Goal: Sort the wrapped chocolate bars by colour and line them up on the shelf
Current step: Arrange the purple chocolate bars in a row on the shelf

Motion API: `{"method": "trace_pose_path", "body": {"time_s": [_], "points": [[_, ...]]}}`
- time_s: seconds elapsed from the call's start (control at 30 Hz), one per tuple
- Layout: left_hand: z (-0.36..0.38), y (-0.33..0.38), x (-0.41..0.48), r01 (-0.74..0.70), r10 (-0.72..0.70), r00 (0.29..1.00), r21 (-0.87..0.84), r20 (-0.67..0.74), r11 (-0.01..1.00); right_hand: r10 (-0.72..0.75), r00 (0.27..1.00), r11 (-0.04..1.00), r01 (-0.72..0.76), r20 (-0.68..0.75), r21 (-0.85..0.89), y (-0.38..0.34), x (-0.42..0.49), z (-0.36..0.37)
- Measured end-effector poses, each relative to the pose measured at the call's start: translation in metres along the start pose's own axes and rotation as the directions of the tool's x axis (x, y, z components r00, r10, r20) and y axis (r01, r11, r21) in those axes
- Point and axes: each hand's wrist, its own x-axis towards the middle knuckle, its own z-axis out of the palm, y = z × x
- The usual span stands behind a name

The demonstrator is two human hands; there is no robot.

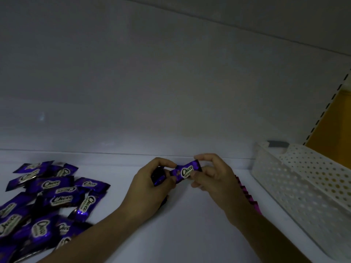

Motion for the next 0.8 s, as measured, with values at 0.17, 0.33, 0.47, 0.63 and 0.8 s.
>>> {"method": "trace_pose_path", "body": {"time_s": [0.17, 0.33, 0.47, 0.63, 0.8], "points": [[0.000, 0.000, -0.005, -0.116, 0.105, 0.992, 0.164, 0.076, 0.980, -0.308, 0.936, 0.791, 0.353, 0.173, -0.500, 0.004, -0.005, -0.011], [0.002, 0.001, -0.004, -0.097, 0.090, 0.995, 0.151, 0.051, 0.984, -0.292, 0.944, 0.647, 0.315, 0.156, -0.695, 0.009, -0.001, -0.018], [0.001, 0.001, -0.002, -0.047, 0.048, 0.999, 0.071, -0.015, 0.996, -0.291, 0.947, 0.430, 0.255, 0.135, -0.866, 0.014, 0.010, -0.015], [0.001, 0.000, -0.001, -0.044, 0.045, 0.999, 0.076, -0.010, 0.996, -0.295, 0.952, 0.376, 0.199, 0.086, -0.905, 0.019, 0.020, -0.001], [0.002, 0.002, -0.002, -0.035, 0.036, 0.999, 0.060, -0.012, 0.998, -0.349, 0.936, 0.385, 0.198, 0.057, -0.901, 0.029, 0.019, 0.000]]}}
